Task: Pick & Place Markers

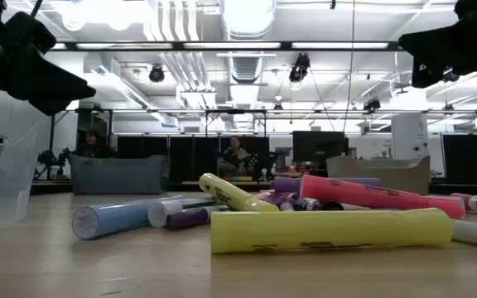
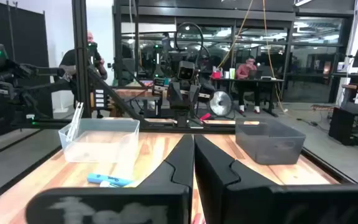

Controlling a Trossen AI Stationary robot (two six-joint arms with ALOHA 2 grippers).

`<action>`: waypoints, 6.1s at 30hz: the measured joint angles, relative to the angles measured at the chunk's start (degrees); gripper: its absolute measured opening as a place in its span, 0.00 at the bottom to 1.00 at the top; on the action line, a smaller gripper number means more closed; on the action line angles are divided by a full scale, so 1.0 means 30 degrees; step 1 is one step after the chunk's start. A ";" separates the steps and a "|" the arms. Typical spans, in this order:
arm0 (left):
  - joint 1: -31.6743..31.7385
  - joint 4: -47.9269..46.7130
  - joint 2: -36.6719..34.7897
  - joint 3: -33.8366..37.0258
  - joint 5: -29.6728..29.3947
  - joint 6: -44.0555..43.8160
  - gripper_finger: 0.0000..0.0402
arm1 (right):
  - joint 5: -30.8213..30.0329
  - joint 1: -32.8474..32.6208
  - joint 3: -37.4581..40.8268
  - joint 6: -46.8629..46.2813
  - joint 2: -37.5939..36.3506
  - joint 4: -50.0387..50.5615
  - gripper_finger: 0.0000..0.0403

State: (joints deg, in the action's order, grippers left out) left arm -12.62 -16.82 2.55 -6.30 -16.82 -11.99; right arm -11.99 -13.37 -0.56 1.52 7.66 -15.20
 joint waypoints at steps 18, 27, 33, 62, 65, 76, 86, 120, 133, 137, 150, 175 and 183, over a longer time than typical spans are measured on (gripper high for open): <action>0.0001 -0.0001 -0.0001 -0.0001 0.0000 0.0000 0.27 | -0.0004 0.0001 0.0002 -0.0003 -0.0004 0.0000 0.02; 0.0001 -0.0001 -0.0001 -0.0001 -0.0001 0.0000 0.27 | -0.0007 0.0000 0.0007 0.0000 -0.0002 0.0000 0.02; -0.0003 0.0003 -0.0001 -0.0001 -0.0001 0.0000 0.27 | -0.0007 0.0003 0.0002 0.0000 -0.0002 0.0000 0.02; 0.0000 -0.0001 0.0007 -0.0001 -0.0020 0.0394 0.27 | -0.0006 0.0000 0.0007 -0.0007 -0.0006 0.0000 0.02; 0.0001 0.0007 -0.0001 0.0002 -0.0825 0.3328 0.27 | 0.0125 0.0000 0.0005 -0.0013 0.0000 -0.0029 0.02; 0.0008 0.0095 0.0007 0.0006 -0.0831 0.4458 0.27 | 0.0536 0.0000 0.0005 -0.9228 0.0000 0.0002 0.02; 0.0005 0.0786 0.0026 -0.0001 -0.0922 -0.5028 0.27 | -0.1173 0.0007 0.0000 -0.8595 0.0038 -0.0284 0.02; 0.0030 0.6454 0.0094 -0.0001 -0.2864 -0.4878 0.27 | 0.0743 0.0000 -1.3066 -0.7486 1.9923 1.1088 0.35; 0.0030 0.6447 0.0101 -0.0001 -0.2857 -0.4860 0.27 | 0.2198 -0.0044 -1.7866 -0.5785 2.6877 1.3971 0.37; 0.0030 0.6438 0.0101 -0.0001 -0.2857 -0.4857 0.27 | 0.2004 -0.0044 -1.8200 -0.5785 2.8087 1.3926 0.37; 0.0044 0.6440 0.0101 -0.0001 -0.2857 -0.4881 0.27 | 0.1844 -0.0036 -1.8271 -0.5586 2.9493 1.3994 0.37; 0.0037 0.6443 0.0101 -0.0001 -0.2857 -0.4925 0.27 | 0.1443 0.0010 -1.8063 -0.5894 3.0469 1.3369 0.20; 0.0023 0.6454 0.0101 -0.0001 -0.2857 -0.4925 0.27 | 0.1119 0.0152 -1.8036 -0.5985 3.0440 1.3045 0.17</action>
State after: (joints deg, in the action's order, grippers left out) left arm -12.56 2.55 2.85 -6.31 -25.39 -26.76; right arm -8.63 -12.91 -54.66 -16.44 98.98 23.93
